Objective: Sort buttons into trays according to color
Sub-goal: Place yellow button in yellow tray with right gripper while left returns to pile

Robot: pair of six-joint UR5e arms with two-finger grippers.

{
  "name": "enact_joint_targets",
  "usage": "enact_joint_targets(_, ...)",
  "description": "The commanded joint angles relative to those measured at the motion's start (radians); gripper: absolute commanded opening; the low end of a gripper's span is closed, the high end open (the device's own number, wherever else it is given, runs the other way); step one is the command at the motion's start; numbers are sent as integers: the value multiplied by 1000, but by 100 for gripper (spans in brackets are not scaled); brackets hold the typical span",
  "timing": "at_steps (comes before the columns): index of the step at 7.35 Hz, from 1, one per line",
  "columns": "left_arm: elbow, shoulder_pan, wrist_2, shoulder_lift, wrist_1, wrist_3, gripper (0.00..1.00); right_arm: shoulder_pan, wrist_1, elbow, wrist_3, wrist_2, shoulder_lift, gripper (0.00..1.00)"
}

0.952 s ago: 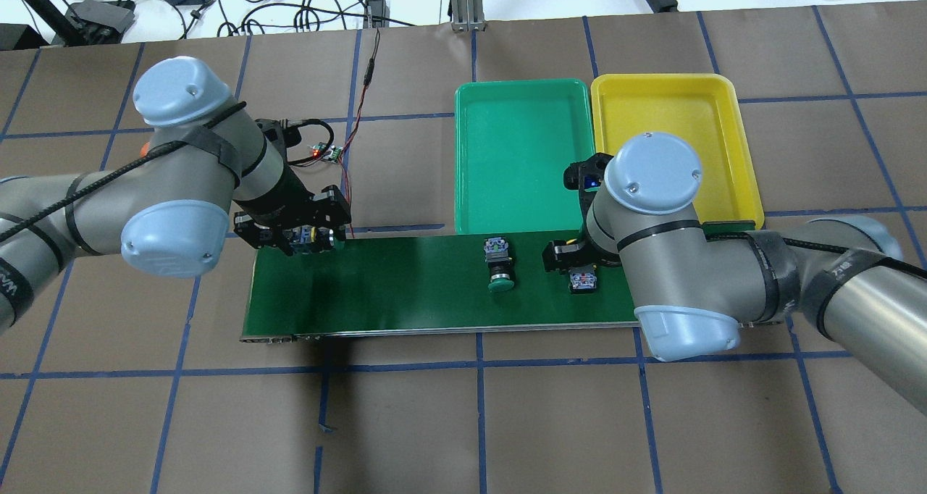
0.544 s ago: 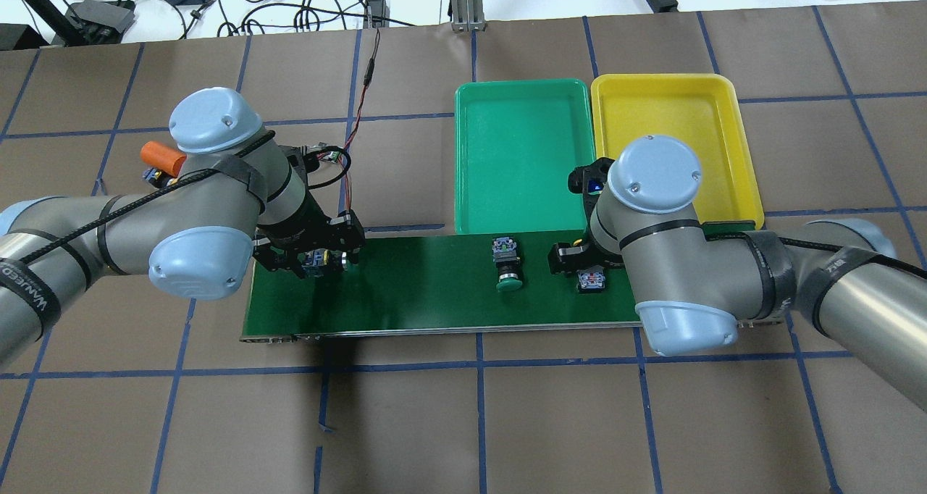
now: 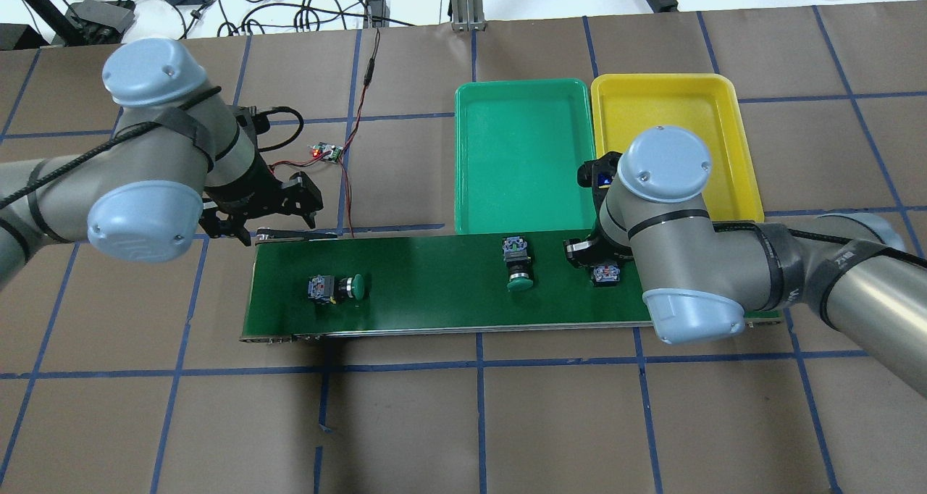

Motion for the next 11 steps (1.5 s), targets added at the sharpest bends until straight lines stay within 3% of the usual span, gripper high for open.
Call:
enact_joint_targets(1, 130, 133, -24, -103, -1, 188, 100, -91, 76, -132, -72, 10, 38, 1)
enact_joint_targets(4, 363, 277, -21, -331, 25, 559, 100, -197, 263, -517, -227, -43, 341, 4)
enact_joint_targets(5, 404, 300, -18, -398, 69, 684, 100, -211, 277, -574, -284, -49, 412, 6)
enact_joint_targets(6, 424, 326, -11, -448, 100, 789, 100, -216, 256, -576, -330, -50, 442, 18)
enact_joint_targets(7, 410, 349, -17, -476, 116, 814, 100, -216, 231, -575, -380, -46, 447, 72)
enact_joint_targets(8, 395, 354, -15, -488, 116, 852, 100, -216, 228, -575, -393, -51, 447, 78)
enact_joint_targets(9, 360, 356, -14, -488, 117, 888, 100, -214, 228, -573, -392, -47, 442, 100)
enact_joint_targets(11, 359, 356, -7, -503, 211, 923, 100, -213, 245, -572, -390, -42, 427, 100)
